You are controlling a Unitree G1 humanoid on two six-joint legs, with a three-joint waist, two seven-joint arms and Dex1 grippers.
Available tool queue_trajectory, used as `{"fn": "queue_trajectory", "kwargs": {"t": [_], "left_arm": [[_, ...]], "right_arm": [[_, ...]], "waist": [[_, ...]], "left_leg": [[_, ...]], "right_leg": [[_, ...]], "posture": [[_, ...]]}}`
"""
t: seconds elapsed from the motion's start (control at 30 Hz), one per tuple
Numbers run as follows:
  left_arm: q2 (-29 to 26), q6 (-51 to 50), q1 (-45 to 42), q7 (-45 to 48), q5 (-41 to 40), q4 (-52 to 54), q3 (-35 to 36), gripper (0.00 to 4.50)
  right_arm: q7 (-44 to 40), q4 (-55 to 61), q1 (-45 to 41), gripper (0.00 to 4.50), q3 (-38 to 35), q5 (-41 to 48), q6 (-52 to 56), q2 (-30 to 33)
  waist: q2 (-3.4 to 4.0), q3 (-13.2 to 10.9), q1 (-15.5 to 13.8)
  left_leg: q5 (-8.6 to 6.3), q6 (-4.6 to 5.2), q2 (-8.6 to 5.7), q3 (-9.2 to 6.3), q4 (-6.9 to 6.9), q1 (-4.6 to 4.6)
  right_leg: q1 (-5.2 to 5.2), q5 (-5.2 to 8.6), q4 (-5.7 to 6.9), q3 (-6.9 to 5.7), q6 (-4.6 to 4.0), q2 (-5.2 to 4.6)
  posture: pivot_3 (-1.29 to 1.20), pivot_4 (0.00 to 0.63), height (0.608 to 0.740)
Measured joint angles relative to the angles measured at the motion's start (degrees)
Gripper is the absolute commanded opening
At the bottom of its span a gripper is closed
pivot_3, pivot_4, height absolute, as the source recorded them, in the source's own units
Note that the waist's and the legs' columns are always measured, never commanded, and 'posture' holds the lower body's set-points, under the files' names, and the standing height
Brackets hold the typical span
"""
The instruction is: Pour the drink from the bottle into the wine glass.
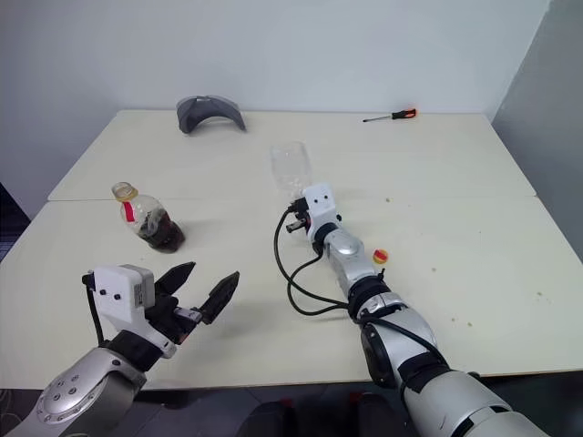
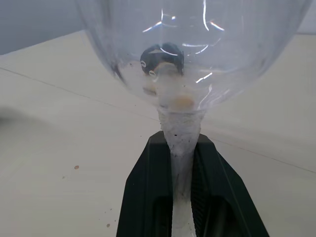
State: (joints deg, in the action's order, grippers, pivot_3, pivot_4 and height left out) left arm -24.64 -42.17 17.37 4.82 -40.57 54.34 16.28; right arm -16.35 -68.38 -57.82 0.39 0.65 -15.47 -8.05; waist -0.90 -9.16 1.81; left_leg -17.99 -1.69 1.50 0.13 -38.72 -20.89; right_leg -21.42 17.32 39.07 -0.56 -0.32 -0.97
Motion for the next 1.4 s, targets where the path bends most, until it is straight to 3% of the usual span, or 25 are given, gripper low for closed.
{"fn": "queue_trajectory", "kwargs": {"t": [0.53,1.03,1.4], "left_arm": [[-0.83,-1.80,-3.63,-3.00,-2.29,1.28,0.19,4.50],[-0.85,-2.26,-2.99,-3.17,-2.25,1.09,0.91,4.50],[-0.82,-2.13,-3.28,-4.17,-1.67,1.03,1.13,4.50]], "right_arm": [[-9.32,13.16,5.61,0.17,4.29,-1.74,9.53,6.43],[-5.53,6.86,1.21,0.17,1.26,-0.45,8.11,1.84],[-4.63,5.03,1.19,0.17,3.30,-2.38,4.67,0.29]], "waist": [[-0.01,0.04,-0.27],[0.04,-0.12,0.11],[0.04,-0.15,0.03]], "left_leg": [[0.00,0.01,-0.01,-0.04,0.00,0.05],[0.00,0.00,0.01,0.03,0.07,-0.03],[0.02,-0.04,0.02,0.05,0.33,-0.03]], "right_leg": [[0.08,0.00,-0.02,-0.02,0.00,0.00],[-0.06,0.00,-0.08,0.02,0.00,0.00],[-0.16,0.03,-0.13,0.01,-0.04,0.00]], "posture": [[0.00,0.150,0.740],[0.00,0.150,0.740],[0.00,0.150,0.740]]}}
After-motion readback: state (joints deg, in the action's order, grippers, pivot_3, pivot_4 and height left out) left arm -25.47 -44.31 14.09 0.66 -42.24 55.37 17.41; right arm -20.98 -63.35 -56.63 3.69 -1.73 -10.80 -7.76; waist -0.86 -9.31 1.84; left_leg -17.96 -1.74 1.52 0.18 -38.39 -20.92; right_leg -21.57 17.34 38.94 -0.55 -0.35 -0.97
